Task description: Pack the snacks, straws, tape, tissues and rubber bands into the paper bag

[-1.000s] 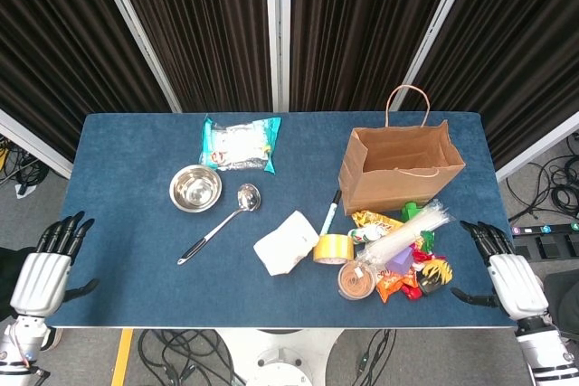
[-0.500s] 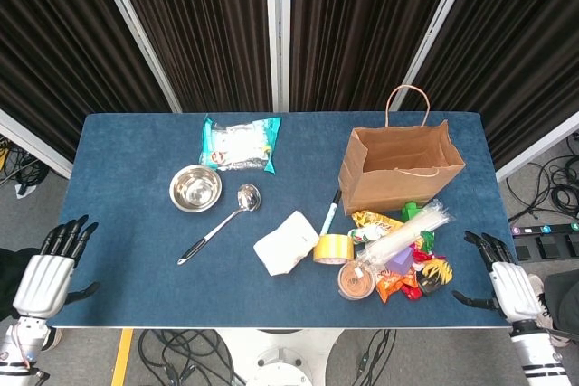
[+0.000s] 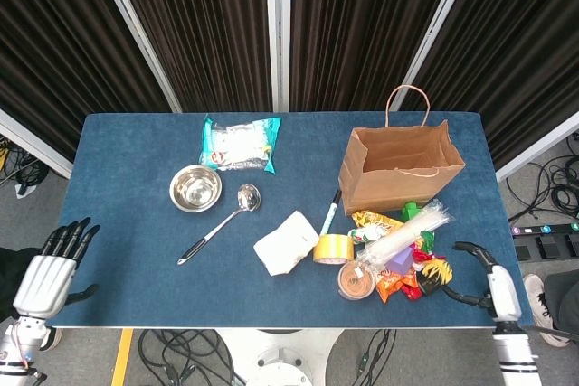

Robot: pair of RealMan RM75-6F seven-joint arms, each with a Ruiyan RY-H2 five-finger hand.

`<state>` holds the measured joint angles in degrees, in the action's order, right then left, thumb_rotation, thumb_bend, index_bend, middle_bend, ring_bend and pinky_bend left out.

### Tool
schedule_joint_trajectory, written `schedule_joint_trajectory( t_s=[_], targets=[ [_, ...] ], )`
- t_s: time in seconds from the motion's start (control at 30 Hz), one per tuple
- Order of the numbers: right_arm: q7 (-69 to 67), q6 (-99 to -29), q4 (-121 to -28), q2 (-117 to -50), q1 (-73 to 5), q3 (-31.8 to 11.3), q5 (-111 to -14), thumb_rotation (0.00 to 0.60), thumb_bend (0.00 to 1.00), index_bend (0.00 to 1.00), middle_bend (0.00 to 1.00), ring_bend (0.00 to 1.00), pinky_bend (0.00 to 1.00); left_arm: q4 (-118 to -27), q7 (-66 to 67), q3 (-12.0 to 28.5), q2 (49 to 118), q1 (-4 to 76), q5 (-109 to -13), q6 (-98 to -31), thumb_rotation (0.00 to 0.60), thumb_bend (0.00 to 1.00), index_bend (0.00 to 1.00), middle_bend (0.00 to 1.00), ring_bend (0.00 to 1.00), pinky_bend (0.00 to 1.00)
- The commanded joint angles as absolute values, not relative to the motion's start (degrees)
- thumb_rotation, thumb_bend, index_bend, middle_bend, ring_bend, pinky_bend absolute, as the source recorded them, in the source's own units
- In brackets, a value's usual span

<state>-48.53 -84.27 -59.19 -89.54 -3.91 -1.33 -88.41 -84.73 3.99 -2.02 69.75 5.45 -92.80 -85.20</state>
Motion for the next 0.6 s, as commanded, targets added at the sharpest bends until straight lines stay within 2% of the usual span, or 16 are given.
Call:
schedule_joint_trajectory(
  t_s=[0.03,0.3,0.6],
  targets=[
    [-49.99,-82.91,-56.44,-92.58,-5.33,-2.48,-87.87,0.6,0.01,0.26,0.29,0.2,0.24,-84.24,3.94,-1.9,69.79,5.48,-92.86,-85.38,0.6,0.16,0.07,0.05,0.0,0.12],
    [-51.06,-78.85,-54.27,-95.9,-9.15,-4.03,-87.27,0.6,0.03,0.28,0.3,0.21,0.26,-82.91,3.09,-1.82,69.54,5.62,-93.01,-85.6,0.6,0.16,0.07,0.05,0.0,0.12],
    [-50.65,-78.22,-51.7,-98.65,-11.35,-4.44,-87.62,0.6,0.11,0.39,0.36,0.3,0.37,-83.07,2.77,-1.86,69.17,5.82,-93.31,-85.69,0.6,0.16,0.07,0.05,0.0,0.12]
  ],
)
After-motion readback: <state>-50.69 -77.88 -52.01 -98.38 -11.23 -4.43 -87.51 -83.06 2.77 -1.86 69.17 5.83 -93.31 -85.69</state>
